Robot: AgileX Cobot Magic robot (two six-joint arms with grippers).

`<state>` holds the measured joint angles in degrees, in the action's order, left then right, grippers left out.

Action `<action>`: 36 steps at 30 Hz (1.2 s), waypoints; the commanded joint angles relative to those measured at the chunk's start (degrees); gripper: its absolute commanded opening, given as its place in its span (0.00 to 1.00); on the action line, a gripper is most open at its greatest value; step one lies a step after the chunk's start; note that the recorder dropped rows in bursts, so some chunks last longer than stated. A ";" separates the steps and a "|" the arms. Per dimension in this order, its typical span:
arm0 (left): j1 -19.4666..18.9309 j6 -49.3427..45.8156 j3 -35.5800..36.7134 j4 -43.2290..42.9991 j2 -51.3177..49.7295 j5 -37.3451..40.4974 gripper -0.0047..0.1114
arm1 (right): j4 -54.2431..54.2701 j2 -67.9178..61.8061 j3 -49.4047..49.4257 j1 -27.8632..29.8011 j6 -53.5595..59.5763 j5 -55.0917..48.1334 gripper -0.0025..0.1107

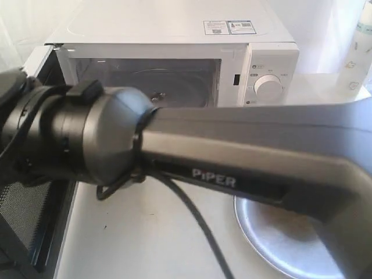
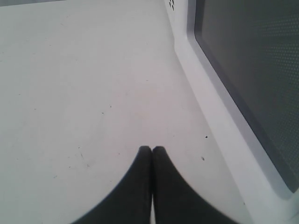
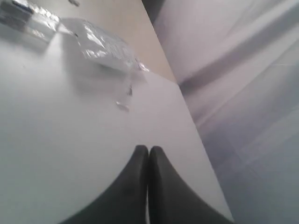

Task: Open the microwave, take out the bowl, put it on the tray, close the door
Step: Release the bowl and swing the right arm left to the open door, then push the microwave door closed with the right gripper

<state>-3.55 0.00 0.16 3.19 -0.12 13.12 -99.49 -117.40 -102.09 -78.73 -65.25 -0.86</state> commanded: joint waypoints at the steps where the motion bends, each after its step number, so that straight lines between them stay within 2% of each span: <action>1: 0.27 0.00 -0.16 0.48 0.12 0.17 0.04 | 2.73 -3.42 -0.53 -3.70 24.59 -25.35 0.02; 2: 0.27 0.00 -0.16 0.48 0.12 0.17 0.04 | 9.94 -3.95 -0.53 -4.17 40.76 -35.82 0.02; 3: 0.27 0.00 -0.16 0.48 0.12 0.17 0.04 | 18.14 -4.10 -0.53 -3.80 64.06 -54.77 0.02; 4: 0.27 0.00 -0.16 0.48 0.12 0.17 0.04 | 17.15 -4.10 -0.53 -2.10 70.73 -69.10 0.02; 9: 0.27 0.00 -0.16 0.48 0.12 0.17 0.04 | 21.52 0.23 -0.53 -0.09 63.40 -69.10 0.02; 13: 0.27 0.00 -0.16 0.48 0.12 0.17 0.04 | 33.04 2.59 -0.53 0.71 61.94 -69.10 0.02; 14: 0.27 0.00 -0.16 0.48 0.12 0.17 0.04 | 36.82 2.84 -0.53 2.09 61.94 -69.10 0.02; 20: 0.27 0.00 -0.16 0.48 0.12 0.17 0.04 | 40.36 3.08 -0.53 8.67 59.90 -69.10 0.02; 23: 0.27 0.00 -0.16 0.48 0.12 0.17 0.04 | 46.37 3.34 -0.53 13.83 59.90 -69.10 0.02; 27: 0.27 0.00 -0.16 0.48 0.12 0.17 0.04 | 45.72 3.34 -0.53 17.57 58.55 -69.10 0.02; 31: 0.27 0.00 -0.16 0.48 0.12 0.17 0.04 | 44.88 3.34 -0.53 18.20 58.89 -69.10 0.02; 36: 0.27 0.00 -0.16 0.48 0.12 0.17 0.04 | 49.00 5.55 -0.53 18.20 58.90 -69.10 0.02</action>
<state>-3.55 0.00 0.16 3.19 -0.12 13.12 -51.63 -113.96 -102.49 -61.09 -6.18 -69.76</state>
